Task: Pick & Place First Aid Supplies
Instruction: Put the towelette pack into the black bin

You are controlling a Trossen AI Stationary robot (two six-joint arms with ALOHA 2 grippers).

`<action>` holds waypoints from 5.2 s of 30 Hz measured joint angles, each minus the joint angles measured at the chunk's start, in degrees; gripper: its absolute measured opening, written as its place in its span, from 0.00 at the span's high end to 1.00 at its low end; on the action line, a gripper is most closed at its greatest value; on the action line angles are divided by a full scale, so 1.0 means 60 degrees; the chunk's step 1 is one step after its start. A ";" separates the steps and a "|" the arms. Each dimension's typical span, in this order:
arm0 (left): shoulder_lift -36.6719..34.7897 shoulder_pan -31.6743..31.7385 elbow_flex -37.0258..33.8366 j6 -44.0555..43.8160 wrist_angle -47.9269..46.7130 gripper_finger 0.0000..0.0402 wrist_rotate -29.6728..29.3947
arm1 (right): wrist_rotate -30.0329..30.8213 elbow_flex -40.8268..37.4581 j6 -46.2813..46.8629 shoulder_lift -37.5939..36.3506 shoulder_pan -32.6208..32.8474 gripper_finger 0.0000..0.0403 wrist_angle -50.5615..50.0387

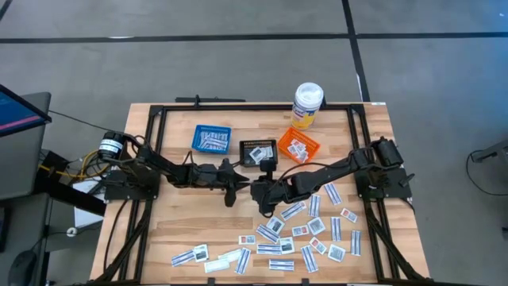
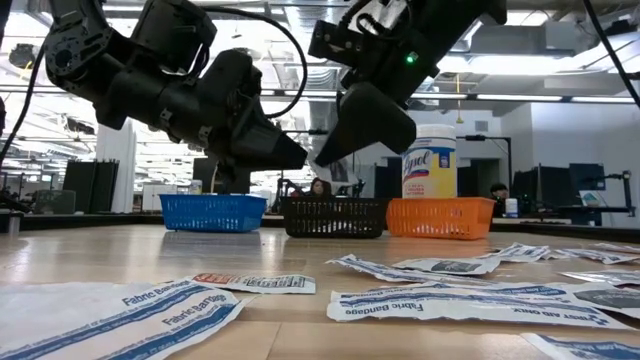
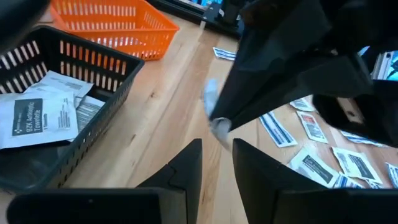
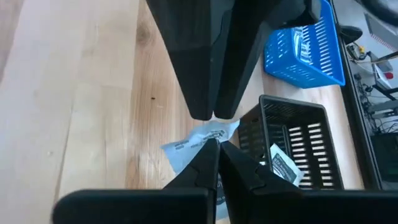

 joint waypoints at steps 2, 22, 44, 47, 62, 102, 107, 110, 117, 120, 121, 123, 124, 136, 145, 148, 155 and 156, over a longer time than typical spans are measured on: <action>0.0003 0.0004 0.0000 0.0000 0.0022 0.78 0.0000 | 0.0000 0.0001 0.0000 0.0000 -0.0023 0.99 0.0066; -0.0004 0.0142 0.0000 0.0165 0.0087 0.78 -0.0080 | -0.0033 -0.0003 0.0149 0.0007 -0.0262 0.99 0.1212; 0.0000 0.0029 -0.0004 0.3636 -0.0645 0.97 -0.0102 | -0.0522 -0.0003 0.0883 0.0007 -0.0159 0.69 0.0868; 0.0000 -0.0092 -0.0004 0.5098 -0.0676 0.96 -0.0080 | -0.1629 -0.0003 0.1776 0.0007 -0.0290 0.63 0.0823; 0.0007 -0.0399 -0.0011 0.8937 -0.0678 0.98 -0.0080 | -0.3078 0.0015 0.2178 -0.0004 -0.0688 0.50 0.0688; -0.0008 -0.1078 -0.0004 0.8538 -0.1086 0.98 -0.0817 | -0.3814 -0.0014 0.1571 0.0015 -0.1027 0.94 0.0524; -0.0008 -0.1056 -0.0004 0.8510 -0.1088 0.95 -0.0936 | -0.3825 -0.0010 0.1359 -0.0098 -0.0969 0.95 0.0341; -0.0008 -0.1054 -0.0004 0.8409 -0.1082 0.96 -0.1016 | -0.3807 -0.0003 0.1359 -0.0313 -0.0929 0.96 0.0179; -0.0007 -0.1053 -0.0007 0.8247 -0.1210 0.96 -0.1052 | -0.3807 -0.0003 0.1476 -0.0650 -0.0933 0.98 -0.0079; 0.0001 -0.1053 -0.0013 0.8072 -0.1170 0.95 -0.1050 | -0.3811 0.0001 0.1504 -0.0630 -0.0933 0.98 -0.0081; 0.0000 -0.1053 -0.0007 0.8006 -0.1152 0.96 -0.1049 | -0.3811 0.0001 0.1501 -0.0623 -0.0933 0.98 -0.0091; 0.0000 -0.1053 -0.0011 0.7852 -0.1181 0.97 -0.1049 | -0.3810 -0.0002 0.1504 -0.0619 -0.0933 0.97 -0.0083; 0.0000 -0.1053 -0.0011 0.7827 -0.1174 0.97 -0.1049 | -0.3810 -0.0001 0.1504 -0.0619 -0.0933 0.96 -0.0065; 0.0000 -0.1053 -0.0011 0.7829 -0.0990 0.97 -0.1060 | -0.3603 0.0001 0.1402 -0.0608 -0.0929 0.76 0.0601; 0.0000 -0.1053 -0.0007 0.7858 -0.0053 0.96 -0.1483 | -0.3603 0.0001 0.1179 -0.0601 -0.0991 0.67 0.0890; 0.0000 -0.1049 -0.0007 0.7858 -0.0059 0.97 -0.1486 | -0.3600 0.0001 0.1190 -0.0594 -0.1059 0.67 0.0846; 0.0000 -0.1042 -0.0007 0.7858 0.0075 0.95 -0.1544 | -0.3606 0.0001 0.1618 -0.0594 -0.1208 0.83 0.0808; 0.0000 -0.1042 -0.0007 0.7858 0.0080 0.95 -0.1545 | -0.3606 0.0001 0.1604 -0.0594 -0.1209 0.86 0.0805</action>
